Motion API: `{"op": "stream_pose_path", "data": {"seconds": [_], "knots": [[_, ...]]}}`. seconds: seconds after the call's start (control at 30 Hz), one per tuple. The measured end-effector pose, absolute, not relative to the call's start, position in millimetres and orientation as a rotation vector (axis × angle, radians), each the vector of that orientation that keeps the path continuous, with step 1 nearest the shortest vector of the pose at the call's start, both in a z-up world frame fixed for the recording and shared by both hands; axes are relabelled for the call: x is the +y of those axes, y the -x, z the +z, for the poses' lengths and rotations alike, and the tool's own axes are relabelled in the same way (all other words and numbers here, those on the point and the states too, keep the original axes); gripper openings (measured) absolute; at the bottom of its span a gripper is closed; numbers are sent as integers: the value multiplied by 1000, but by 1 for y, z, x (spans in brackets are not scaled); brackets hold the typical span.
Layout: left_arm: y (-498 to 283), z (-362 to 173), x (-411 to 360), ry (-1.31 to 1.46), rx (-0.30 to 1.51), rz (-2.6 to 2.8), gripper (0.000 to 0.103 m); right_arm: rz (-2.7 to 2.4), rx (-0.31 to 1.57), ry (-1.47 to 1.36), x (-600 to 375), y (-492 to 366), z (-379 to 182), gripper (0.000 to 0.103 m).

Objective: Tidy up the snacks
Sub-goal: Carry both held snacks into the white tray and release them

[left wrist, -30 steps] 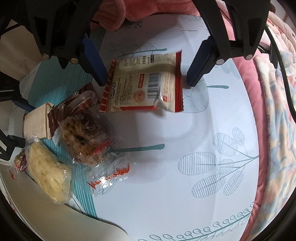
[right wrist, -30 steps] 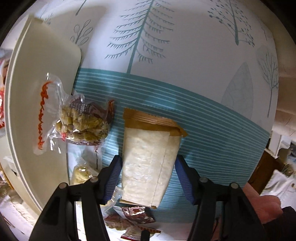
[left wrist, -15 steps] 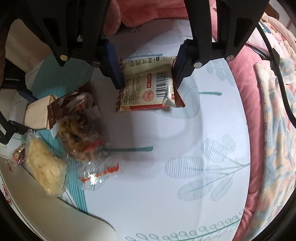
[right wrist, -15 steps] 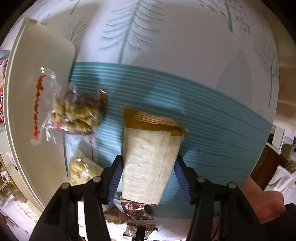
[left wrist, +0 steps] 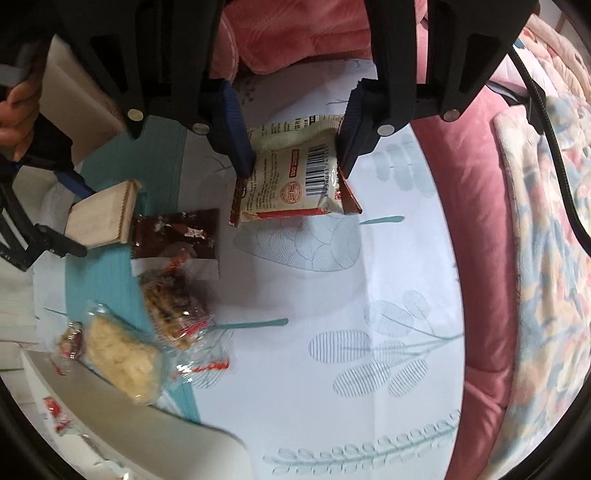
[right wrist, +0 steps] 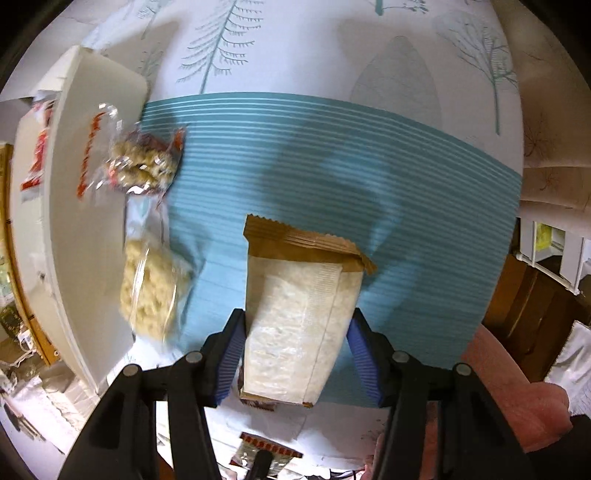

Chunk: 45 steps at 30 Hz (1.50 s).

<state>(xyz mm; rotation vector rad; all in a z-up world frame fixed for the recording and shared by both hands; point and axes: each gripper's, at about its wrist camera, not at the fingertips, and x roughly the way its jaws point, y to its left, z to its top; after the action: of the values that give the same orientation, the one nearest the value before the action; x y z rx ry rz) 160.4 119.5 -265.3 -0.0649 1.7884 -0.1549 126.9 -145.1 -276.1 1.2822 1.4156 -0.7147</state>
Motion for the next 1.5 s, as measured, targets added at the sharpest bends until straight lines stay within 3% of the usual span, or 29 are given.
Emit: {"op": "stream_pose_path", "data": {"seconds": [0.67, 1.1, 1.5], "knots": [[-188, -162, 125, 61, 1628, -307, 44, -395, 1276, -1083, -106, -96, -186, 55], [-241, -121, 92, 174, 1514, -228, 44, -171, 1218, -858, -132, -169, -142, 55], [-290, -115, 48, 254, 1385, -193, 44, -27, 1158, -759, -181, -238, -134, 55]]}}
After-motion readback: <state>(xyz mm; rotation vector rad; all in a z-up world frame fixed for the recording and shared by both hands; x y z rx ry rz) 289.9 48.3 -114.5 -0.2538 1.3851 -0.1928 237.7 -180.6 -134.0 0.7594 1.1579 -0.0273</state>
